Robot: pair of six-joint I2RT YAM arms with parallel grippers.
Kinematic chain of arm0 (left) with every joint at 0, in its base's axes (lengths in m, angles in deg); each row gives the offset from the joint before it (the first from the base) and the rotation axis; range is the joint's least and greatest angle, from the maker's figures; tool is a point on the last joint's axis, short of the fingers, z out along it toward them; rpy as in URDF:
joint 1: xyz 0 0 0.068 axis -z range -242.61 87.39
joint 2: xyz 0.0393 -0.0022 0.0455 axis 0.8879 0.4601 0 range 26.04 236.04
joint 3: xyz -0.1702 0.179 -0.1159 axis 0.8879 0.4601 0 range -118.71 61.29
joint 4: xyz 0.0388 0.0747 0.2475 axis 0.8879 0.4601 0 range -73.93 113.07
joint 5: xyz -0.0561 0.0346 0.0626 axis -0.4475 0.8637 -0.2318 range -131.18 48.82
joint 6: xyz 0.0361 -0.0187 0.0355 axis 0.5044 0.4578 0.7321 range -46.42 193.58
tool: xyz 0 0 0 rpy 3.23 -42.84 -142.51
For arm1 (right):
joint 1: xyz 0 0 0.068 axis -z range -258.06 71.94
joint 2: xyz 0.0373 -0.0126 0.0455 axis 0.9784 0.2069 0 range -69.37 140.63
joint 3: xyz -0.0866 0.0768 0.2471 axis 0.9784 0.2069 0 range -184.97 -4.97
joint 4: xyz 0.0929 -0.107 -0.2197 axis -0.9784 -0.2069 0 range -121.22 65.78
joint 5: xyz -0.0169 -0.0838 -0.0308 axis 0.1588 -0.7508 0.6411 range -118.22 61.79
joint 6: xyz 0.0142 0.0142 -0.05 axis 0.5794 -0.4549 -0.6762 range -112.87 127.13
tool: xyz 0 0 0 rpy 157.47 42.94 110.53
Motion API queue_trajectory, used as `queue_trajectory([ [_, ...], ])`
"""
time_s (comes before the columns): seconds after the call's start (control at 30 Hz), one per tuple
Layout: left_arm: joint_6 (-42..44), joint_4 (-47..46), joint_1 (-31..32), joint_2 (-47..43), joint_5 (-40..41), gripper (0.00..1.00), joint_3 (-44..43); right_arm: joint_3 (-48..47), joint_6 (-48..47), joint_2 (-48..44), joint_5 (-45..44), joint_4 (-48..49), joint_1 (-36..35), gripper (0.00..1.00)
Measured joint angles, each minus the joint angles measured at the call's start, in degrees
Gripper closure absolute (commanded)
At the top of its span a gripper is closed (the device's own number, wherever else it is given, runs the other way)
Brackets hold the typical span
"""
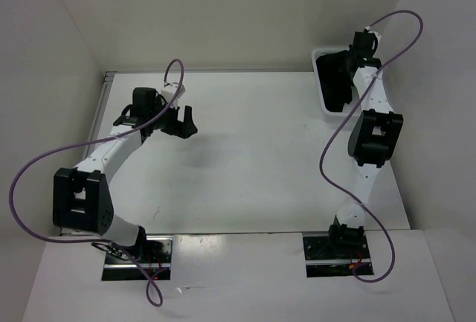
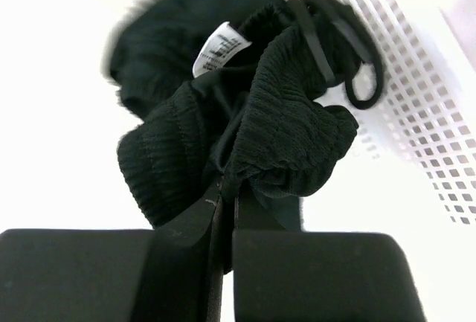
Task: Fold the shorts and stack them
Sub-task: Grab the shorts from the pile, then move the shorts to the center of the board
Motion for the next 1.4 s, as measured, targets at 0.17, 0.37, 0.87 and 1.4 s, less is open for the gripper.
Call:
queue_trajectory([
  [0.17, -0.02, -0.74, 0.0, -5.66, -0.02, 0.0, 1.51, -0.26, 0.52, -6.27, -1.44, 0.48, -3.85, 1.0],
  [0.37, 0.0, -1.84, 0.0, -11.23, 0.39, 0.0, 3.34, -5.75, 1.46, -12.81, -3.87, 1.53, -7.78, 1.0],
  [0.87, 0.0, -4.28, -1.77, -23.15, 3.1, 0.0, 9.33, -56.96, -5.7, -12.52, 4.37, 5.4, -33.53, 1.0],
  [1.4, 0.02, -4.37, -11.04, -34.32, 4.72, 0.0, 14.67, -47.19, 6.6, 4.02, 9.73, -22.88, -34.93, 0.01],
])
